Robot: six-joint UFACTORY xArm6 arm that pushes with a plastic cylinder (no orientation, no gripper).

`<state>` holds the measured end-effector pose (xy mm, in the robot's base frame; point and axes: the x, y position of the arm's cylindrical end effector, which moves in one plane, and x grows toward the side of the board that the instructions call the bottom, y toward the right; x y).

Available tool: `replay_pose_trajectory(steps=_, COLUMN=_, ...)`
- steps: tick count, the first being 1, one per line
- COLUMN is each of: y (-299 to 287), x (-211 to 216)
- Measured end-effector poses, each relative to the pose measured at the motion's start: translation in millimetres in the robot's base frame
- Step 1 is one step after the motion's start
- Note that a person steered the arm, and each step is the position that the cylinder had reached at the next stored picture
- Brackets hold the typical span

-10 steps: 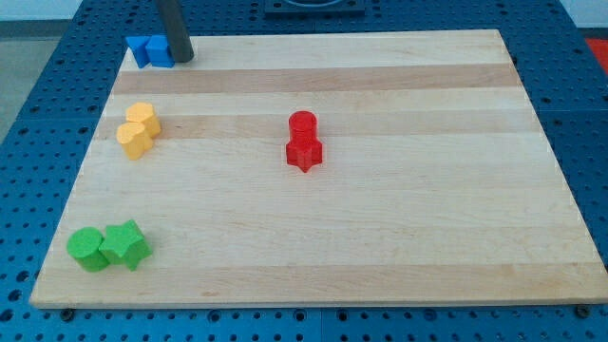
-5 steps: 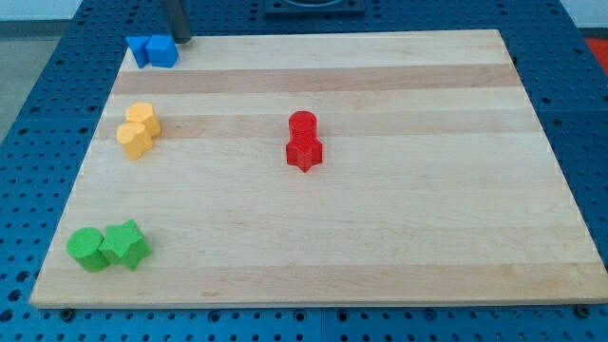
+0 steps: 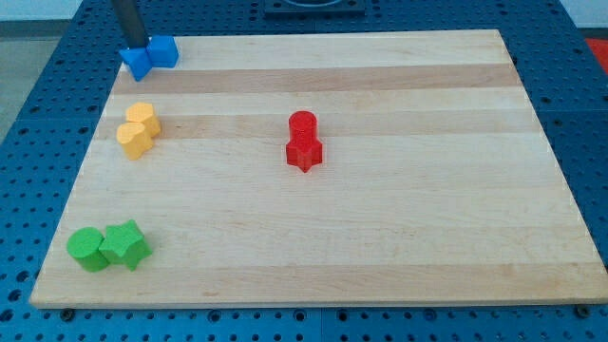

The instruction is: Separate triangle from the blue cube

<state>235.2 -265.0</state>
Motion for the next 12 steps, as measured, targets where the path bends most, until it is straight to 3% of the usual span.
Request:
replay_pose_trajectory(steps=1, y=16.8, x=17.8)
replay_pose_trajectory(steps=3, y=-38.9, x=-11.9)
replay_pose_trajectory(steps=4, y=-40.1, x=-10.4)
replay_pose_trajectory(steps=6, y=-35.6, x=53.8)
replay_pose_trajectory(steps=7, y=-15.0, x=61.1)
replay_pose_trajectory(steps=9, y=-39.4, x=61.8)
replay_pose_trajectory(steps=12, y=-37.4, x=-26.2)
